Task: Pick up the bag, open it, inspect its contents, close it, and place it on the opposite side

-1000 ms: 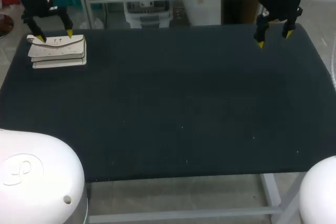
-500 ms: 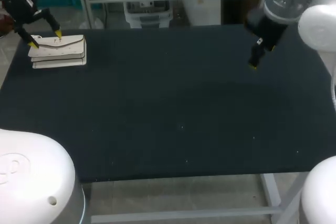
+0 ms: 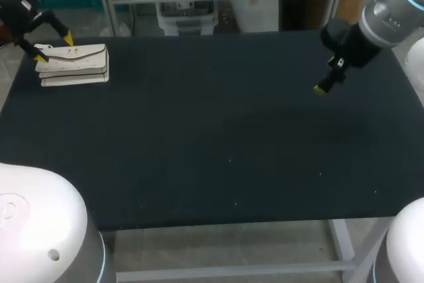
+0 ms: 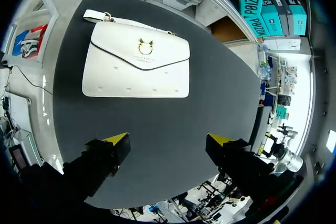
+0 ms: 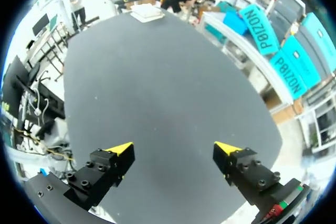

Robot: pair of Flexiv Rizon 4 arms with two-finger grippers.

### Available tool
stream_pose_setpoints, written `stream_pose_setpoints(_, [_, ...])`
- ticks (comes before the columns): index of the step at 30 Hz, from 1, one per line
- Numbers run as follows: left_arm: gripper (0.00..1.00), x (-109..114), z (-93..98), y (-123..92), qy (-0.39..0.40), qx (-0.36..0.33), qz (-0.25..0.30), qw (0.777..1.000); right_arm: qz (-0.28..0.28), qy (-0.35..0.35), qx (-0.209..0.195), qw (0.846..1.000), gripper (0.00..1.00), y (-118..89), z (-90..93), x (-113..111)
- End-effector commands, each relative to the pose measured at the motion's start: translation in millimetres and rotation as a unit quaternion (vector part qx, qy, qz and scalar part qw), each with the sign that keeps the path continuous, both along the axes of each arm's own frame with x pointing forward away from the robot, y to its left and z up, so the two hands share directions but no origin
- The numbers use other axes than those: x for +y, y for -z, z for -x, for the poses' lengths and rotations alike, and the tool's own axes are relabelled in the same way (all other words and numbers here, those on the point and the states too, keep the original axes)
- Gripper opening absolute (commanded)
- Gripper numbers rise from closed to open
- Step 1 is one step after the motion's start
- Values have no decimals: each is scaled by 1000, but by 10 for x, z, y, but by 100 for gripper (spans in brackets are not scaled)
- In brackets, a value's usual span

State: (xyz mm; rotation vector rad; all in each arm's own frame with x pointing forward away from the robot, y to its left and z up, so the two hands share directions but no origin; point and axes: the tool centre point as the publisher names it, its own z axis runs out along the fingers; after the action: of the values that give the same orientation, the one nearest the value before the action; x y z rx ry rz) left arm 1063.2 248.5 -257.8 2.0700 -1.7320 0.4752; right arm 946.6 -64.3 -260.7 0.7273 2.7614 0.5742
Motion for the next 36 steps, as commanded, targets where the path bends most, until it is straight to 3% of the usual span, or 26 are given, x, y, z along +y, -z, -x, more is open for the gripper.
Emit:
stream_pose_setpoints(1, [100, -26, -41, 31, 3, -10, -4, 1000, -73, -27, -55, 995, 100, 2, 47, 30])
stream_pose_setpoints(6, [100, 106, -242, 139, -5, -39, 21, 999, -93, -70, -86, 989, 100, 54, 140, 294])
stream_pose_setpoints(16, [100, 818, -634, 336, -39, -50, 52, 997, -143, -125, -66, 980, 100, 338, 297, 514])
stream_pose_setpoints(27, [100, 1118, -955, 706, -38, -54, 77, 995, -170, -201, -52, 963, 100, 543, 403, 749])
stream_pose_setpoints(31, [93, 1135, -989, 788, -41, -47, 87, 994, -182, -225, -50, 956, 100, 588, 420, 816])
stream_pose_setpoints(33, [75, 1135, -992, 801, -41, -46, 95, 994, -183, -236, -46, 953, 100, 611, 433, 861])
stream_pose_setpoints(36, [58, 1126, -1004, 828, -36, -44, 99, 993, -184, -249, -40, 950, 100, 640, 447, 909])
